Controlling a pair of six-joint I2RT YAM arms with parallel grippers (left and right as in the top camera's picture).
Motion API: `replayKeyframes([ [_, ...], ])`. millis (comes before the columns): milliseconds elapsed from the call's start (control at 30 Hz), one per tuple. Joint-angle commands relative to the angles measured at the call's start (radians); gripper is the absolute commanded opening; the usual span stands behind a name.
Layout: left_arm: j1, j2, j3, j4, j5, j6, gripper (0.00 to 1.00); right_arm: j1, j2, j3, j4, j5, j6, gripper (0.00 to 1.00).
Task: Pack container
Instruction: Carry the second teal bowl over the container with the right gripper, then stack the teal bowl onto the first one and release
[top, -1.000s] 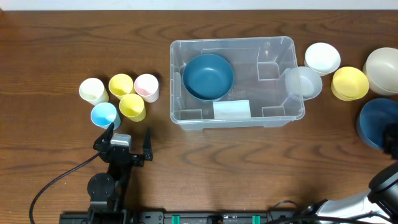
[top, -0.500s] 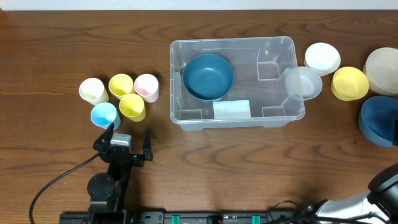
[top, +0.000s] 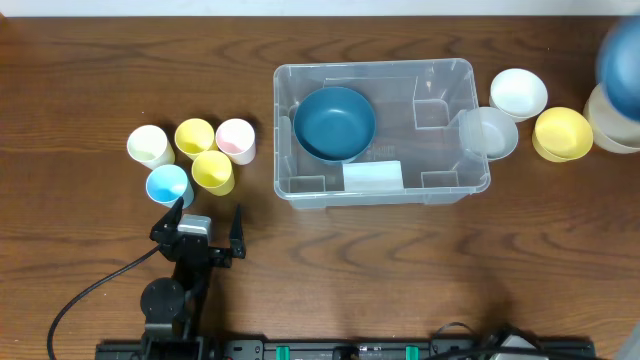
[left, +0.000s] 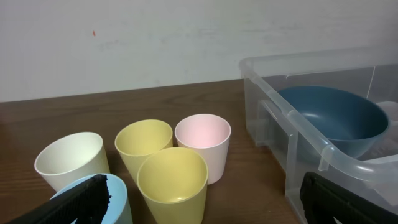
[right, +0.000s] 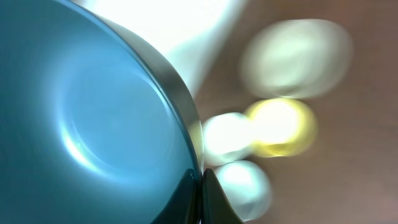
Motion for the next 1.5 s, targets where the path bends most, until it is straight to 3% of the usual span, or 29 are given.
replayKeyframes([
  [0, 0.006, -0.005, -0.016, -0.035, 0.018, 0.01, 0.98, 0.214, -0.031, 0.005, 0.048, -0.065, 0.013, 0.02],
  [267, 0.006, -0.005, -0.016, -0.035, 0.018, 0.01, 0.98, 0.76, 0.144, 0.004, 0.142, 0.234, 0.021, 0.02],
  [433, 0.006, -0.005, -0.016, -0.035, 0.018, 0.01, 0.98, 0.916, 0.357, 0.005, 0.198, 0.301, 0.021, 0.01],
  [767, 0.006, -0.005, -0.016, -0.035, 0.018, 0.01, 0.98, 0.961, 0.621, 0.004, 0.175, 0.238, 0.114, 0.01],
  [1467, 0.006, -0.005, -0.016, -0.035, 0.018, 0.01, 0.98, 0.972, 0.717, 0.002, 0.104, 0.158, 0.159, 0.01],
])
